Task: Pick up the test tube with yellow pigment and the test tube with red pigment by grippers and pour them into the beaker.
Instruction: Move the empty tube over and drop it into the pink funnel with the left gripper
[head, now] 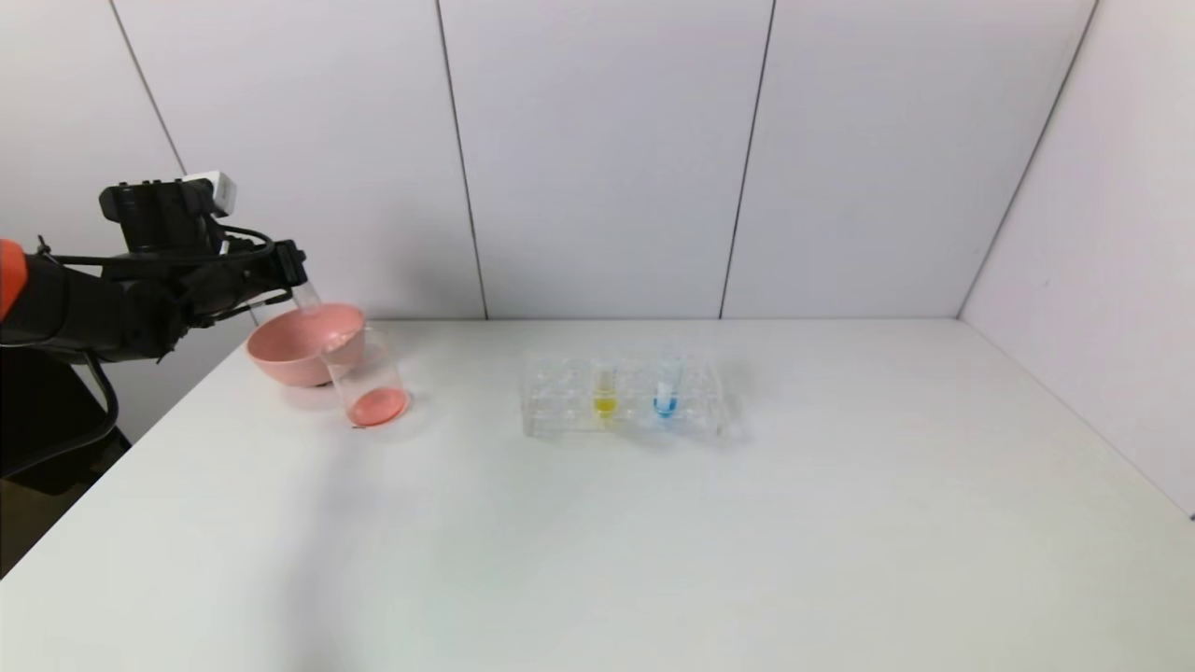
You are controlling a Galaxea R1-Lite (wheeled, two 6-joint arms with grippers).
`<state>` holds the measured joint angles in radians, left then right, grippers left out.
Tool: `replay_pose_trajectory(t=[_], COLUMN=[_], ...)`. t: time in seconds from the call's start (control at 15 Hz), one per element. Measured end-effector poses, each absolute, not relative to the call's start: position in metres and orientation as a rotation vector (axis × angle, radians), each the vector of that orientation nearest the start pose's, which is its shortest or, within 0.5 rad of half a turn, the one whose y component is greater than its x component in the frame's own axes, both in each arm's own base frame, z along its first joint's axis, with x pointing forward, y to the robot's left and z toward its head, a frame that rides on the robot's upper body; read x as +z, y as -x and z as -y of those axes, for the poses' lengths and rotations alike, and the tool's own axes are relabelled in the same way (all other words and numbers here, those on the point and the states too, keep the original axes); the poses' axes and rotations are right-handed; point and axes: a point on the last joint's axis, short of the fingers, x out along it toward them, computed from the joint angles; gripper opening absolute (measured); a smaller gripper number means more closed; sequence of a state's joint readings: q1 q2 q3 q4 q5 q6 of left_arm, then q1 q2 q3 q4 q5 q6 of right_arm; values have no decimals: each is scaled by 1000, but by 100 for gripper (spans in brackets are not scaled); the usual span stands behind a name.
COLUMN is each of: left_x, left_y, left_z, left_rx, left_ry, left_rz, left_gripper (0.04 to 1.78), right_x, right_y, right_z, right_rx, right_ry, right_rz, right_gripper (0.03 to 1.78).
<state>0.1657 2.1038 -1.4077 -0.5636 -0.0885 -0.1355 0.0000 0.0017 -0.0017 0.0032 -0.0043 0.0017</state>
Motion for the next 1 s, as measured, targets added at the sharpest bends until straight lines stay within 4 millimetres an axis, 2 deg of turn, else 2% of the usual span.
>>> replay_pose_trajectory(t=[0.53, 0.87, 1.0], left_x=[157, 147, 144], left_y=[-441, -443, -443], left_z=[-86, -101, -105], left_rx=[117, 141, 152], left_ry=[165, 166, 162], left_rz=[-180, -200, -203], left_gripper=[44, 45, 52], right_x=[76, 76, 76], right_y=[23, 23, 23], right_z=[0, 0, 0], right_rx=[-5, -4, -5], right_ry=[-2, -2, -2], right_rz=[-3, -3, -3], right_gripper=[170, 170, 170])
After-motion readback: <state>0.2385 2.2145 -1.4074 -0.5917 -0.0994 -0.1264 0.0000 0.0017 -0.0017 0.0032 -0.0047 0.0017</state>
